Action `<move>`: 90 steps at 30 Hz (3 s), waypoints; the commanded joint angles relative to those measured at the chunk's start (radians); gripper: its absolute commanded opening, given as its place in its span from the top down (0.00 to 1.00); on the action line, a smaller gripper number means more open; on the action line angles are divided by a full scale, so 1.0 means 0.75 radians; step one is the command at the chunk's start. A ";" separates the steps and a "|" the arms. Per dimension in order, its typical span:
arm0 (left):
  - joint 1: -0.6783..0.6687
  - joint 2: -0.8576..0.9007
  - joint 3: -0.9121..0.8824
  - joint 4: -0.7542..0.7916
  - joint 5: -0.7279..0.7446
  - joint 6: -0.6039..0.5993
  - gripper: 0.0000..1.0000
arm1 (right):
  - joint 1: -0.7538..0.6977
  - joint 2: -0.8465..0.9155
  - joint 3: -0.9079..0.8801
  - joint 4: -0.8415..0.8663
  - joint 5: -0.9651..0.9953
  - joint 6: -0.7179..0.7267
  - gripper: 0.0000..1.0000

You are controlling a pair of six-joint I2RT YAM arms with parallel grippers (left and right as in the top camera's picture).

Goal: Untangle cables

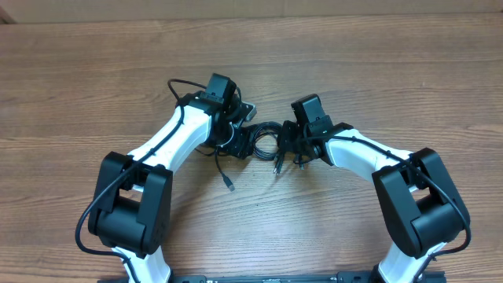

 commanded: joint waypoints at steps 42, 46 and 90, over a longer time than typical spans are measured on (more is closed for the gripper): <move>0.116 -0.653 0.374 -0.350 0.100 -0.122 0.96 | -0.005 0.033 -0.025 -0.014 0.007 -0.005 0.64; 0.176 -0.714 0.374 -0.374 0.041 -0.225 0.93 | -0.005 0.033 -0.025 -0.014 0.008 -0.005 0.59; -0.073 0.166 0.267 -0.521 -0.008 -0.063 0.67 | 0.009 0.037 0.020 -0.195 -0.047 -0.070 0.61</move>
